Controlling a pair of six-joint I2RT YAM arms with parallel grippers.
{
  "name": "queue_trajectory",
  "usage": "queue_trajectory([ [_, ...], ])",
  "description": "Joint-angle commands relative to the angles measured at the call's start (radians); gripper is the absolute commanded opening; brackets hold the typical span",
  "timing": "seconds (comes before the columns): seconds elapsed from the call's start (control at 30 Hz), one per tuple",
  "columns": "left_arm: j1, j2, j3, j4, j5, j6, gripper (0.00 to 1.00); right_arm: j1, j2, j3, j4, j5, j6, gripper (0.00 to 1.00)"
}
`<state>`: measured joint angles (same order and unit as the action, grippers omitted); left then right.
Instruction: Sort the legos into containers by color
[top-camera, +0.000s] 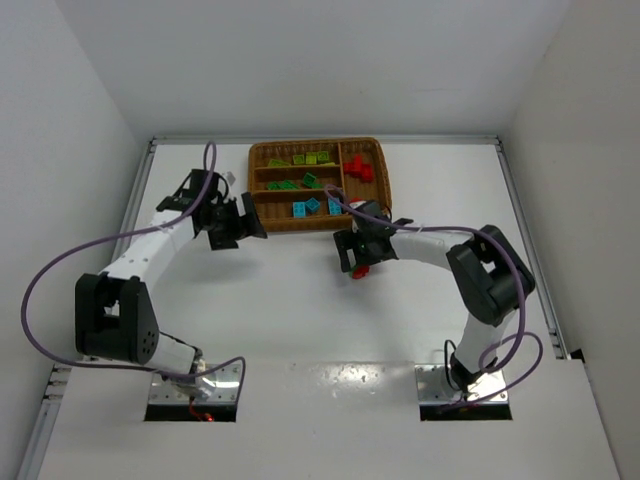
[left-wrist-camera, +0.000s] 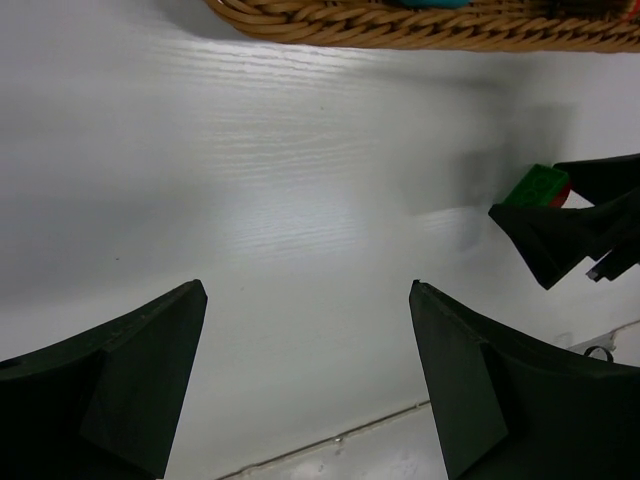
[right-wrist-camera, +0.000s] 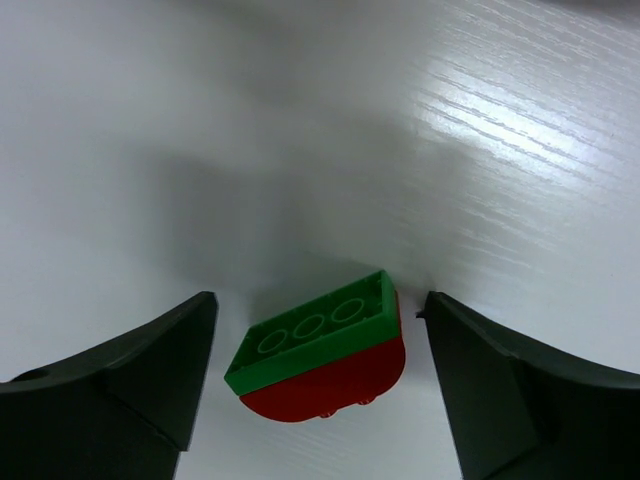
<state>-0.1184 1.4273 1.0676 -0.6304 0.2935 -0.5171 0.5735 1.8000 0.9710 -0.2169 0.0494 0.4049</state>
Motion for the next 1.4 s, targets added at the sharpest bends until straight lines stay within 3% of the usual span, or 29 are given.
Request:
queue_trajectory([
  [0.0,-0.042,0.015,0.040,0.014,-0.002,-0.012,0.89,0.005,-0.060,0.023,-0.019,-0.051,-0.020,0.91],
  [0.07,-0.052,0.024,0.049,0.014,-0.002,-0.003,0.89,0.005,-0.091,0.032,-0.045,-0.051,0.015,0.97],
  [0.2,-0.052,0.033,0.049,0.014,-0.002,-0.003,0.89,-0.007,-0.191,-0.018,-0.059,-0.031,0.095,0.99],
  [0.27,-0.061,0.042,0.049,0.014,-0.002,-0.003,0.89,-0.008,-0.200,0.016,-0.144,0.036,0.191,1.00],
  [0.5,-0.070,0.042,0.049,0.023,-0.013,-0.003,0.89,-0.008,-0.191,0.043,-0.262,0.098,0.544,0.79],
  [0.6,-0.070,0.033,0.049,0.023,-0.022,-0.003,0.89,-0.008,-0.163,0.034,-0.251,0.072,0.587,0.78],
  [0.9,-0.079,0.033,0.049,0.023,-0.022,-0.003,0.89,-0.008,-0.033,0.057,-0.171,0.037,0.597,0.68],
  [1.1,-0.113,0.033,0.040,0.032,0.007,-0.003,0.89,-0.008,-0.024,0.080,-0.173,0.070,0.566,0.48],
  [1.13,-0.125,0.033,0.040,0.032,0.024,-0.003,0.89,-0.008,-0.024,0.089,-0.182,0.070,0.555,0.40],
  [1.23,-0.151,0.051,0.009,0.115,0.114,-0.032,0.89,-0.008,-0.039,0.098,-0.182,0.079,0.505,0.28],
  [1.37,-0.181,0.051,-0.037,0.243,0.264,-0.098,0.90,-0.008,-0.124,0.066,-0.142,-0.005,0.391,0.27],
])
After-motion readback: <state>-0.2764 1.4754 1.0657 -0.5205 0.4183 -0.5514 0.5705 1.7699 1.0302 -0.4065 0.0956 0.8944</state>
